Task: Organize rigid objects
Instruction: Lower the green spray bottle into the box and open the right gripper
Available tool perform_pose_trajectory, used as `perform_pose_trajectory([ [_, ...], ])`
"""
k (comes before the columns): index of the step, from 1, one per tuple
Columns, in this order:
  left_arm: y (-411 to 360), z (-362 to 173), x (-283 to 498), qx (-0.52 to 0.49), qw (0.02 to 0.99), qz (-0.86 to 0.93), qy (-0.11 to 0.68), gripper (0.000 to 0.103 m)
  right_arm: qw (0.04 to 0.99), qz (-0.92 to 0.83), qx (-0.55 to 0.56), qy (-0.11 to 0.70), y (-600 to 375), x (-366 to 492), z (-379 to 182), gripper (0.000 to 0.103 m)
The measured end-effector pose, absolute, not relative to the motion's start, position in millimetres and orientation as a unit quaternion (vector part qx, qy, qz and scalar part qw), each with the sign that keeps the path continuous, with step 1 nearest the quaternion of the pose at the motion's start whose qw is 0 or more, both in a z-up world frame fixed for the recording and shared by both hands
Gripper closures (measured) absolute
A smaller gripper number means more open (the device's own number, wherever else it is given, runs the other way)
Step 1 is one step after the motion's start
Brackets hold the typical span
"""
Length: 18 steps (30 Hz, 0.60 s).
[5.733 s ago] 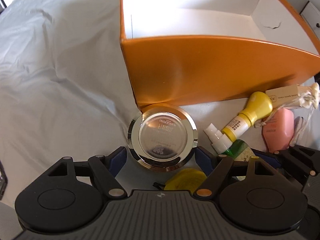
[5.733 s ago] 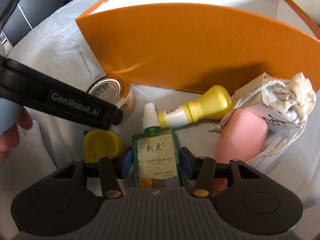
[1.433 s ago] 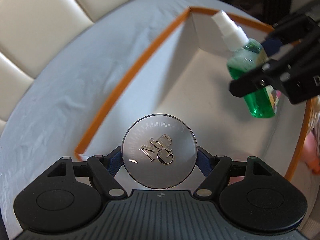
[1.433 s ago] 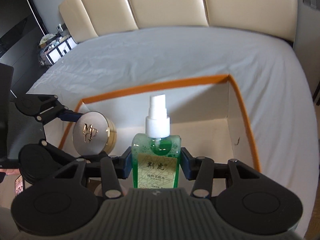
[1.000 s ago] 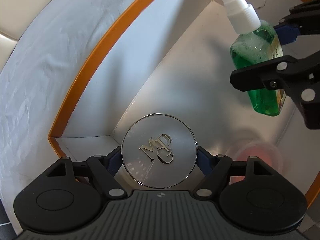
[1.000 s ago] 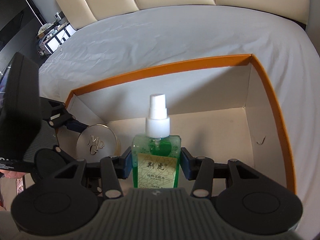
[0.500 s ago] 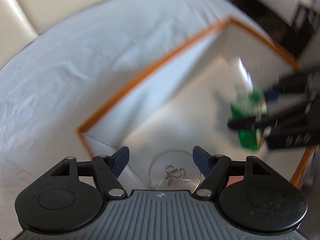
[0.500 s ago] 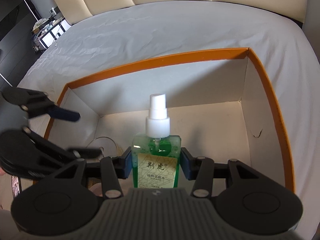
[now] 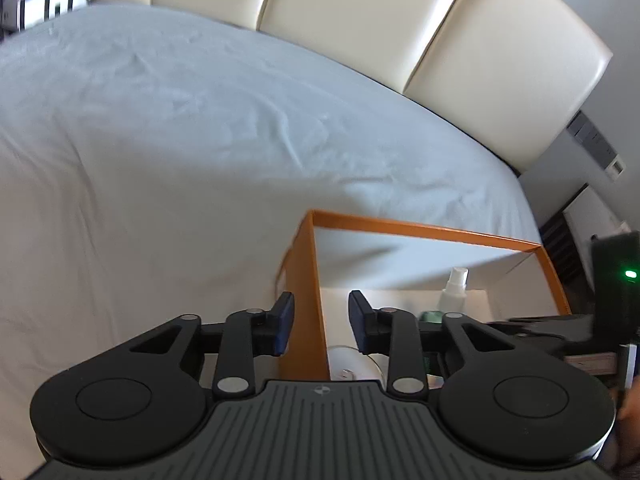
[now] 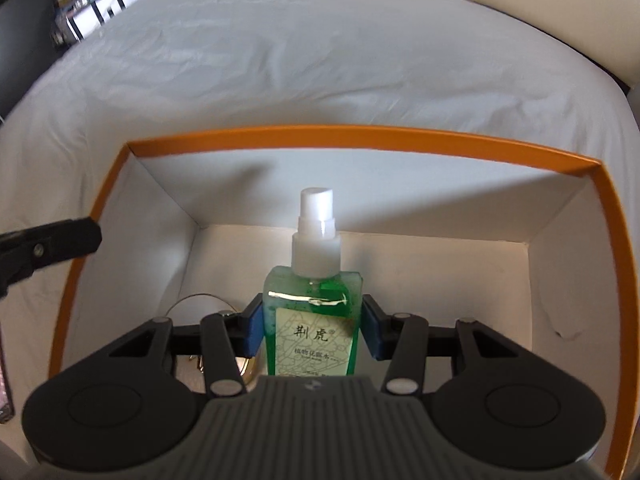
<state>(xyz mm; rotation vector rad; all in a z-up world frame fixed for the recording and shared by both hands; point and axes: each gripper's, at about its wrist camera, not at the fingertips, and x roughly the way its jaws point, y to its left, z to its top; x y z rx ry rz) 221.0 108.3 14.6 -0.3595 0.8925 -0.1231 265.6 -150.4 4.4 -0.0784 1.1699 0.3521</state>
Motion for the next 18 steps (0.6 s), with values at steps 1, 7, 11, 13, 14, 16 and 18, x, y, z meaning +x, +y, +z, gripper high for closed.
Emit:
perform_pose_trajectory([
  [1, 113.2, 14.4, 212.8, -0.187, 0.879, -0.07, 0.433, 0.069, 0.813, 0.165, -0.046, 0.557, -143.8, 268.3, -0.4, 0.056],
  [7, 118.8, 8.5, 211.4, -0.202, 0.876, -0.08, 0.431, 0.071, 0.796, 0.169, -0.073, 0.577, -118.6, 276.3, -9.7, 0.057],
  [11, 124.0, 5.6, 211.5, -0.213, 0.873, -0.086, 0.431, 0.071, 0.778, 0.17, -0.078, 0.6, -111.8, 277.2, -14.3, 0.058],
  [13, 125.4, 5.4, 211.1, -0.216, 0.872, -0.088, 0.43, 0.071, 0.774, 0.167, -0.072, 0.607, -112.9, 280.6, -14.6, 0.058],
  [14, 125.5, 5.7, 210.6, -0.216, 0.872, -0.089, 0.429, 0.071, 0.771, 0.164, -0.067, 0.612, -112.7, 282.0, -15.2, 0.058],
  [16, 125.8, 6.6, 209.3, -0.217, 0.873, -0.091, 0.427, 0.071, 0.767, 0.159, -0.059, 0.619, -112.8, 284.3, -16.9, 0.057],
  [18, 126.1, 7.1, 208.2, -0.216, 0.874, -0.093, 0.425, 0.071, 0.767, 0.155, -0.054, 0.621, -113.4, 284.6, -16.5, 0.056],
])
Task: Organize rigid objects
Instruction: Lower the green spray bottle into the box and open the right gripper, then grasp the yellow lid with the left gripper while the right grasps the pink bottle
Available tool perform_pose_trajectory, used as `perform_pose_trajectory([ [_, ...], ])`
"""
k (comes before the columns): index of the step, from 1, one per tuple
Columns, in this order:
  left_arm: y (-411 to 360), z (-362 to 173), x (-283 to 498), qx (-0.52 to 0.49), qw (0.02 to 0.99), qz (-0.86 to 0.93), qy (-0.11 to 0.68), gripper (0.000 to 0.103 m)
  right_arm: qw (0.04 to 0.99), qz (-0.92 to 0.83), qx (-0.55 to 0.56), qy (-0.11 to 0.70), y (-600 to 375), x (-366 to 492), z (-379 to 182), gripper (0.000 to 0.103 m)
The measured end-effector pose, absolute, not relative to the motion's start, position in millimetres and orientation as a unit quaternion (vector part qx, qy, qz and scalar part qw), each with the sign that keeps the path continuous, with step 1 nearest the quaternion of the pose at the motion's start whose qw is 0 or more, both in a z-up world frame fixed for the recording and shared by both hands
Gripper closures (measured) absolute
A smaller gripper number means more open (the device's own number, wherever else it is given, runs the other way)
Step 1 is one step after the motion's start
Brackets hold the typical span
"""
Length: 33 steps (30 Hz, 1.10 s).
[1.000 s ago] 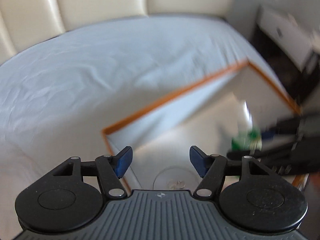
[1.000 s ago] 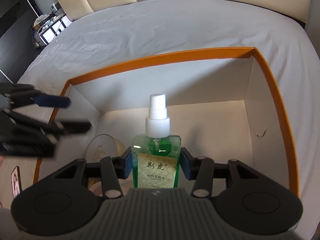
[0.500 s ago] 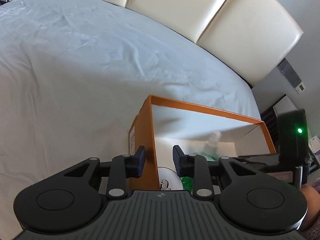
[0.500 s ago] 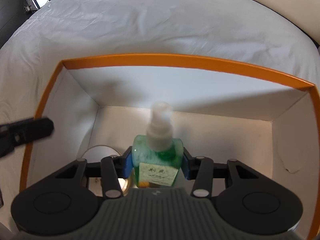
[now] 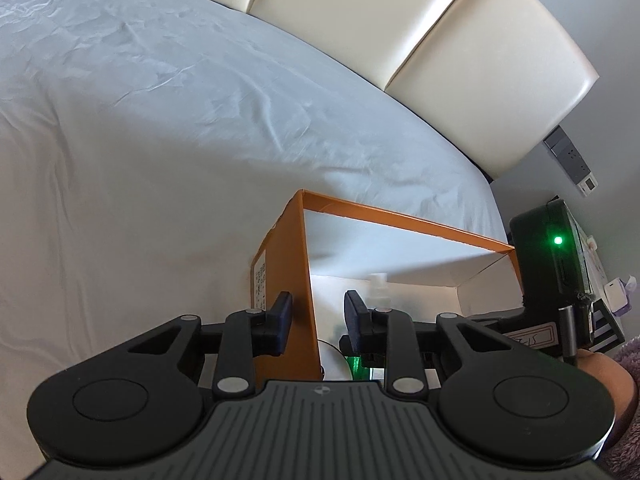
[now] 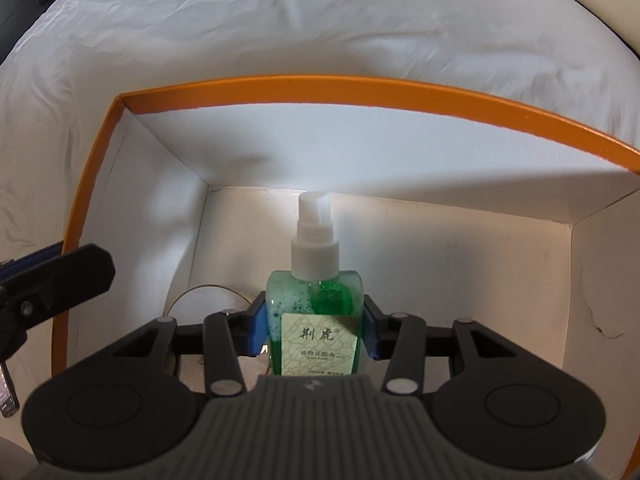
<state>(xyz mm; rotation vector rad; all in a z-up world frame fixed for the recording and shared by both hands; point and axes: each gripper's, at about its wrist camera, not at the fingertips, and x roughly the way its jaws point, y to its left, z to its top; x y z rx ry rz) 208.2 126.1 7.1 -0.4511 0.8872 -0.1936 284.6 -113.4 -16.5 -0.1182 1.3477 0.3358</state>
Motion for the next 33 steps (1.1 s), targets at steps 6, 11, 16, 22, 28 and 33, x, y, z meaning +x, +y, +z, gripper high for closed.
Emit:
perform_pose_trajectory([
  [6, 128.3, 6.5, 208.0, -0.218, 0.874, -0.092, 0.425, 0.071, 0.768, 0.157, -0.056, 0.619, -113.7, 280.4, -17.6, 0.057],
  [11, 124.5, 7.2, 208.4, -0.204, 0.877, -0.093, 0.425, 0.071, 0.763, 0.157, -0.052, 0.625, -120.9, 277.2, -18.8, 0.06],
  [16, 121.0, 9.8, 207.4, -0.182, 0.885, -0.086, 0.42, 0.071, 0.771, 0.166, -0.047, 0.613, -126.4, 272.8, -16.5, 0.06],
  [22, 114.5, 36.9, 188.9, -0.147, 0.91, -0.083, 0.378, 0.071, 0.817, 0.199, -0.035, 0.541, -140.5, 239.8, 27.7, 0.06],
  [28, 85.1, 71.1, 146.3, -0.106, 0.934, -0.122, 0.32, 0.071, 0.857, 0.213, -0.028, 0.468, -179.1, 176.2, 60.5, 0.06],
  [33, 53.4, 84.9, 106.1, -0.081, 0.934, -0.165, 0.307, 0.071, 0.887, 0.195, 0.01, 0.418, -221.5, 126.3, 74.3, 0.06],
])
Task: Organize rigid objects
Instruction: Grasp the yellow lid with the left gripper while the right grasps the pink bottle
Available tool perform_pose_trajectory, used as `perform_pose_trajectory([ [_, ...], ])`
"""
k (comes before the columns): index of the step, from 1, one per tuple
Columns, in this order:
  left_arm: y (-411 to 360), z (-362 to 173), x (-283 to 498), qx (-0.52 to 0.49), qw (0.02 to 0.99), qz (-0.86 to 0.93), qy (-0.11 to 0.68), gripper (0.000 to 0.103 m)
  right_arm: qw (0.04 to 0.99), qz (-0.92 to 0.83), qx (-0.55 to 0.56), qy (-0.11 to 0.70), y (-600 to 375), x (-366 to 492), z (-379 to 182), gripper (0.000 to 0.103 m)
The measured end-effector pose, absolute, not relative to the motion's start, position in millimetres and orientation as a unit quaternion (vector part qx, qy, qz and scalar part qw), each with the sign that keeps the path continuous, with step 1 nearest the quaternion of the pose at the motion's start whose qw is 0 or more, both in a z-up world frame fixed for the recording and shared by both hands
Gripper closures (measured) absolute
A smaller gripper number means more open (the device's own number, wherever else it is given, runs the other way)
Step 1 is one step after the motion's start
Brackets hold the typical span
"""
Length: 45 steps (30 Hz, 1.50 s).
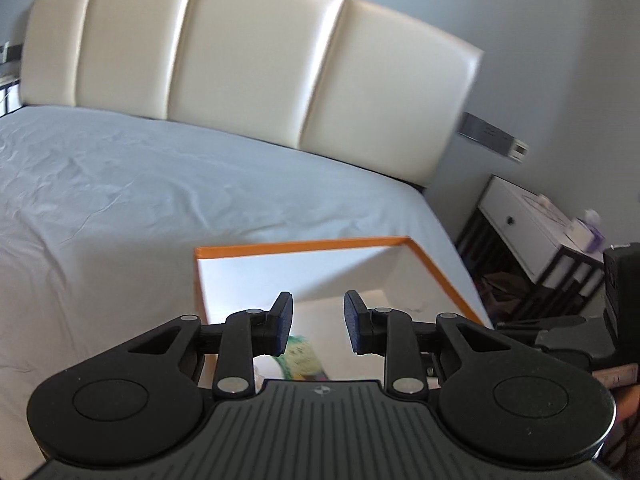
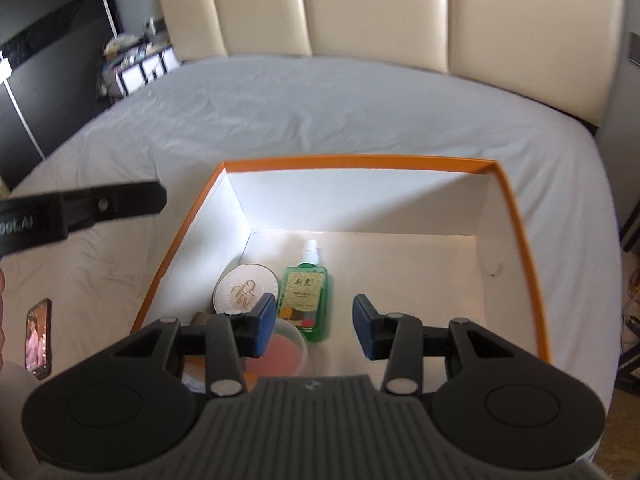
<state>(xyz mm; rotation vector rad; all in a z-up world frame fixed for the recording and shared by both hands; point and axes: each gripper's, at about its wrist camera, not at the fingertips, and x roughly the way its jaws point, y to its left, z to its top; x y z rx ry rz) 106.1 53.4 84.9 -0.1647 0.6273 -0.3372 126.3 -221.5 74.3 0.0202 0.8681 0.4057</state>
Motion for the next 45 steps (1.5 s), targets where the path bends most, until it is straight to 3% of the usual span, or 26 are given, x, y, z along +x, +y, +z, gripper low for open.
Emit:
perform_pose_trajectory([
  [6, 27.7, 75.7, 76.5, -0.079, 0.913, -0.206, 0.343, 0.071, 0.905, 0.165, 0.051, 0.388, -265.5, 74.2, 76.6, 0.061],
  [12, 7.8, 19.3, 75.2, -0.036, 0.863, -0.155, 0.48, 0.071, 0.88, 0.156, 0.074, 0.442, -284.0, 36.5, 36.0, 0.061],
  [18, 13.9, -31.3, 67.2, -0.03, 0.805, -0.104, 0.583, 0.059, 0.861, 0.15, 0.026, 0.486, -277.1, 19.7, -14.7, 0.064],
  [20, 18.7, -40.0, 67.0, -0.036, 0.792, -0.086, 0.603, 0.057, 0.862, 0.153, -0.017, 0.482, -267.3, 17.3, -20.2, 0.06],
  [23, 23.0, -46.9, 66.6, -0.047, 0.781, -0.078, 0.618, 0.045, 0.856, 0.168, -0.038, 0.487, -261.2, 13.8, -27.7, 0.053],
  [26, 20.2, -59.6, 70.5, -0.033, 0.758, -0.07, 0.648, 0.045, 0.852, 0.173, -0.036, 0.493, -261.7, 15.8, -30.1, 0.06],
  [28, 18.1, -64.4, 70.4, -0.026, 0.75, -0.071, 0.658, 0.045, 0.856, 0.18, -0.021, 0.484, -266.2, 13.6, -28.1, 0.072],
  [31, 17.6, -71.1, 74.3, -0.032, 0.737, -0.074, 0.671, 0.035, 0.856, 0.198, -0.011, 0.478, -269.7, 9.1, -26.8, 0.072],
  [35, 17.4, -82.2, 82.0, -0.047, 0.718, -0.084, 0.69, 0.031, 0.846, 0.2, -0.036, 0.492, -262.1, 12.5, -29.5, 0.069],
  [42, 18.6, -90.9, 86.3, -0.066, 0.714, -0.091, 0.691, 0.032, 0.835, 0.185, -0.062, 0.514, -251.1, 19.8, -38.5, 0.063],
  [45, 18.0, -89.1, 84.2, -0.06, 0.72, -0.095, 0.684, 0.04, 0.83, 0.182, -0.062, 0.523, -244.6, 27.0, -45.5, 0.061],
])
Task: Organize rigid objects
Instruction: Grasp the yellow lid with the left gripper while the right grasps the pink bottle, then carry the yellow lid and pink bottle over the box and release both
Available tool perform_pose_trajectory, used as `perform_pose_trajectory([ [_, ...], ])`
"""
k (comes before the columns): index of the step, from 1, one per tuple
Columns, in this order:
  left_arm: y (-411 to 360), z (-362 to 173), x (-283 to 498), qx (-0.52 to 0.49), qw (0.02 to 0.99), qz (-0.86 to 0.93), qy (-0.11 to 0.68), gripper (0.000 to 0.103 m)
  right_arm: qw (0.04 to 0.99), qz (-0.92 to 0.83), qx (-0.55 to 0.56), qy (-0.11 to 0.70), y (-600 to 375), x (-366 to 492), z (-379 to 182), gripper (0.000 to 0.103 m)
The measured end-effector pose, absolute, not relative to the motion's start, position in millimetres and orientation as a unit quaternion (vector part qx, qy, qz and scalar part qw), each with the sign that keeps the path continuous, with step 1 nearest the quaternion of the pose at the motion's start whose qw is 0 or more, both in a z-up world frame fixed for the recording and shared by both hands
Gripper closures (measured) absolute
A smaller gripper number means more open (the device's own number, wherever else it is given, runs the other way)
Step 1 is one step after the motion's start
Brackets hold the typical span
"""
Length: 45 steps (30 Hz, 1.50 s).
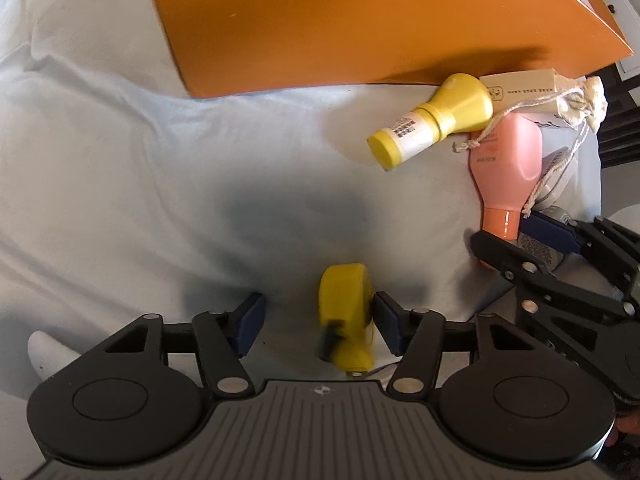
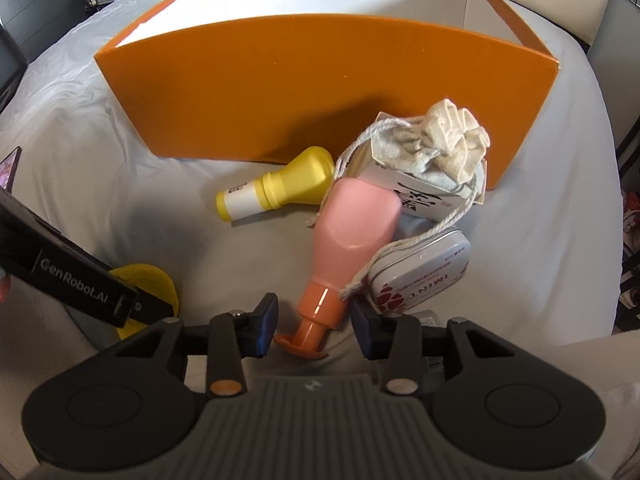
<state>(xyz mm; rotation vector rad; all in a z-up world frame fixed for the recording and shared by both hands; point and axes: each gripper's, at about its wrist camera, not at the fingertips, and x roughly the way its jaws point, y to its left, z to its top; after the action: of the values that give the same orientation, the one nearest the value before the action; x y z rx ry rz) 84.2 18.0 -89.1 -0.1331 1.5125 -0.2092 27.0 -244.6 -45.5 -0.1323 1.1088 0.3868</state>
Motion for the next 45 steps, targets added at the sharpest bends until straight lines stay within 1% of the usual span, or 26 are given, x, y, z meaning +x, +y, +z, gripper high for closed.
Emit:
perform_pose_trajectory([
  [1, 18.3, -87.8, 83.2, -0.062, 0.723, -0.098, 0.681, 0.047, 0.828, 0.182, -0.062, 0.526, -243.1, 29.3, -48.0, 0.061],
  [2, 18.2, -85.1, 81.2, -0.065, 0.725, -0.104, 0.677, 0.056, 0.826, 0.182, -0.062, 0.53, -241.7, 31.5, -49.8, 0.061],
  [4, 22.1, -81.5, 77.9, -0.08, 0.729, -0.12, 0.669, 0.072, 0.824, 0.182, -0.064, 0.533, -237.5, 34.9, -52.7, 0.062],
  [6, 25.2, -76.6, 73.5, -0.085, 0.738, -0.122, 0.658, 0.076, 0.826, 0.182, -0.064, 0.53, -237.1, 33.5, -52.4, 0.064],
  [7, 25.3, -72.2, 70.6, -0.088, 0.749, -0.126, 0.645, 0.08, 0.827, 0.184, -0.061, 0.527, -236.9, 32.5, -52.2, 0.066],
  [8, 26.5, -66.6, 66.6, -0.088, 0.761, -0.129, 0.63, 0.081, 0.83, 0.184, -0.055, 0.523, -238.1, 31.4, -51.9, 0.072],
  [9, 27.5, -62.2, 63.9, -0.085, 0.771, -0.128, 0.618, 0.081, 0.834, 0.184, -0.048, 0.519, -240.0, 29.6, -50.6, 0.074],
  [12, 33.1, -51.1, 57.5, -0.088, 0.797, -0.12, 0.586, 0.081, 0.846, 0.207, -0.027, 0.49, -242.9, 17.9, -44.7, 0.078],
  [15, 35.6, -41.9, 60.1, -0.099, 0.805, -0.115, 0.573, 0.081, 0.837, 0.25, -0.003, 0.486, -239.4, 10.2, -42.5, 0.078],
  [20, 31.8, -44.4, 66.7, -0.073, 0.801, -0.099, 0.585, 0.081, 0.832, 0.247, -0.064, 0.493, -219.2, 3.0, -46.3, 0.075],
  [21, 25.4, -47.4, 68.9, -0.065, 0.798, -0.094, 0.592, 0.081, 0.829, 0.248, -0.064, 0.497, -219.2, 3.2, -46.9, 0.07],
  [22, 19.8, -51.6, 67.3, -0.06, 0.795, -0.093, 0.596, 0.081, 0.826, 0.25, -0.062, 0.502, -219.0, 3.1, -46.8, 0.069],
  [27, 18.7, -52.5, 65.8, -0.054, 0.793, -0.097, 0.599, 0.081, 0.816, 0.244, -0.106, 0.513, -214.5, -2.4, -47.9, 0.068],
  [29, 19.7, -51.5, 63.8, -0.054, 0.797, -0.098, 0.594, 0.081, 0.812, 0.239, -0.129, 0.516, -212.5, -3.1, -51.1, 0.069],
  [31, 22.0, -48.6, 61.6, -0.058, 0.802, -0.099, 0.586, 0.081, 0.812, 0.237, -0.141, 0.515, -211.0, -3.4, -53.7, 0.078],
  [36, 34.1, -36.1, 50.4, -0.093, 0.82, -0.105, 0.554, 0.081, 0.831, 0.234, -0.096, 0.496, -219.4, -3.0, -46.1, 0.078],
  [45, 40.6, -24.6, 50.2, -0.123, 0.835, -0.116, 0.523, 0.081, 0.883, 0.209, -0.037, 0.419, -240.0, -3.9, -10.3, 0.078],
])
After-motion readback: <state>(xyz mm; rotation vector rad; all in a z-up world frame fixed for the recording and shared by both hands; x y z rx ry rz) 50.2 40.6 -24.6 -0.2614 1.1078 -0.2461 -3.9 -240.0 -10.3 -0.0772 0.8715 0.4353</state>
